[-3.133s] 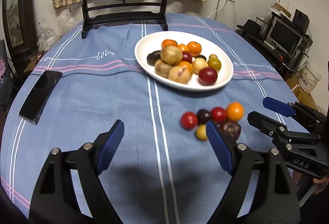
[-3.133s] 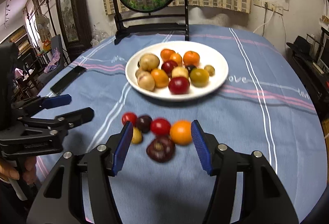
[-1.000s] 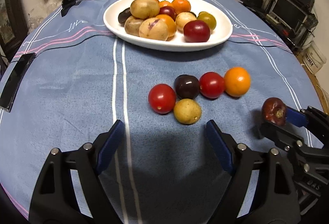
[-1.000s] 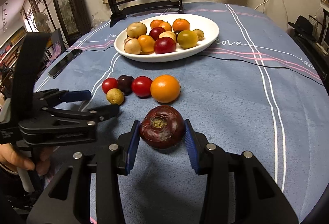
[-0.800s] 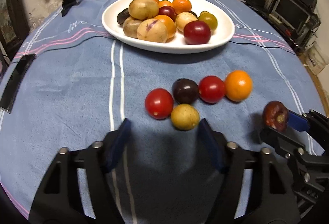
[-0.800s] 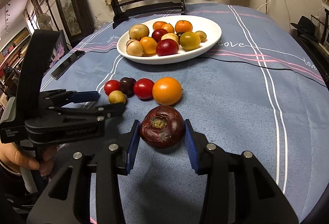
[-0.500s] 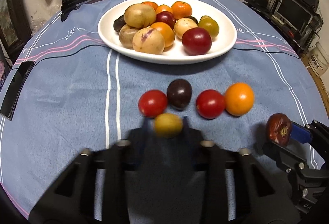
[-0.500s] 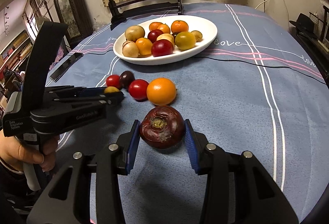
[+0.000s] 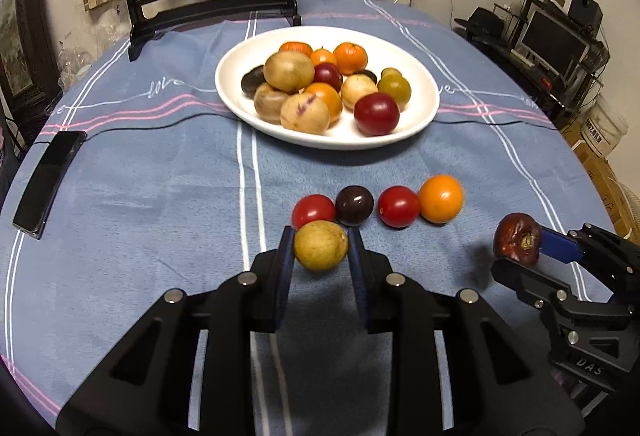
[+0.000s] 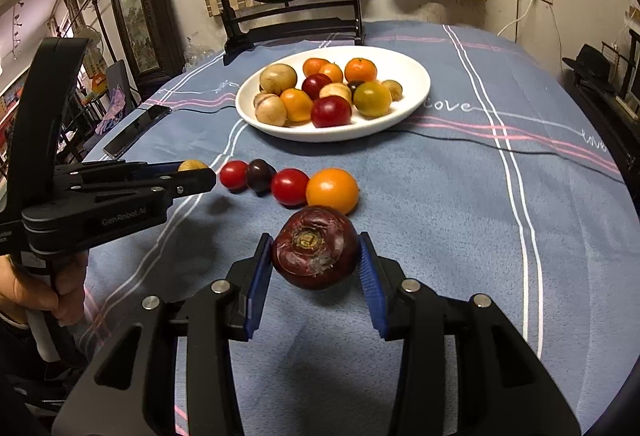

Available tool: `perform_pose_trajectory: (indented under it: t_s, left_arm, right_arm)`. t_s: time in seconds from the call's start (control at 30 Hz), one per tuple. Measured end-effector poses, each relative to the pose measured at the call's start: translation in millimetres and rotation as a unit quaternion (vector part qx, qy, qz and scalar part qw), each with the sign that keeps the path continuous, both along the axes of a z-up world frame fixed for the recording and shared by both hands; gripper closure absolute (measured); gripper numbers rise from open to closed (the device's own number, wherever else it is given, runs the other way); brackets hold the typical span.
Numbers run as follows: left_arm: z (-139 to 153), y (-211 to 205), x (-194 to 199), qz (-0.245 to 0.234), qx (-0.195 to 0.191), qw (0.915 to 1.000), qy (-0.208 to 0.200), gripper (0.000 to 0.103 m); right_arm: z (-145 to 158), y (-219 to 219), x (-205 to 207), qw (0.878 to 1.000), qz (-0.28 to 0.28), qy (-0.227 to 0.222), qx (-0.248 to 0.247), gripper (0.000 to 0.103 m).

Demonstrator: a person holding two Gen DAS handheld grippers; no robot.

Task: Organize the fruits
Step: 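Carry the dark tomato and yellow potato to the plate and release both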

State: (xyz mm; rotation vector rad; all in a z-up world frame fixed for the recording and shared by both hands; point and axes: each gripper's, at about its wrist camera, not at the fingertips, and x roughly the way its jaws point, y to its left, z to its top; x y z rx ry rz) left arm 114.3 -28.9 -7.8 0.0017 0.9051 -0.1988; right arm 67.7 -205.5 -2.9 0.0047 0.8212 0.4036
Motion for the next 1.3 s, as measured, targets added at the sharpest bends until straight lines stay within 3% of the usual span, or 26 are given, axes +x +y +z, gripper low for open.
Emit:
perform_pose_trajectory:
  t_s: [0.37,0.53,0.7,1.23,1.27,1.3]
  left_arm:
    - [31.0,6.7,15.8,-0.013,0.0,0.9995,-0.028,0.076]
    - [45.7,2.2,43.3,-0.019,0.008,0.9989,-0.043,0.076]
    - [40.3,0.7,81.5,-0.008,0.015,0.9994,-0.031,0.076]
    - [24.1,-5.1,175.5,0.004,0.018,0.9995,-0.025,0.075]
    - [23.8,-6.5,178.9,0.002,0.013,0.9997,-0.022,0.07]
    - [23.1,-6.7,181.5,0.003,0.008,0.9998,-0.019,0.047]
  right_arm:
    - [32.9,10.3,23.4,0.999,0.009,-0.032,-0.008,0.06]
    - [50.1,15.6,51.1,0.999,0.006,-0.05,-0.008,0.06]
    - [57.8,23.3,85.7,0.998,0.001,-0.059,-0.023,0.06]
    - [19.1,36.6,181.4,0.999,-0.01,-0.007,-0.048,0.059]
    - [18.3,37.1,182.6,0.999,-0.011,-0.007,-0.049,0.054]
    - [18.9,36.1,183.4,0.999,-0.015,-0.012,-0.046,0.05]
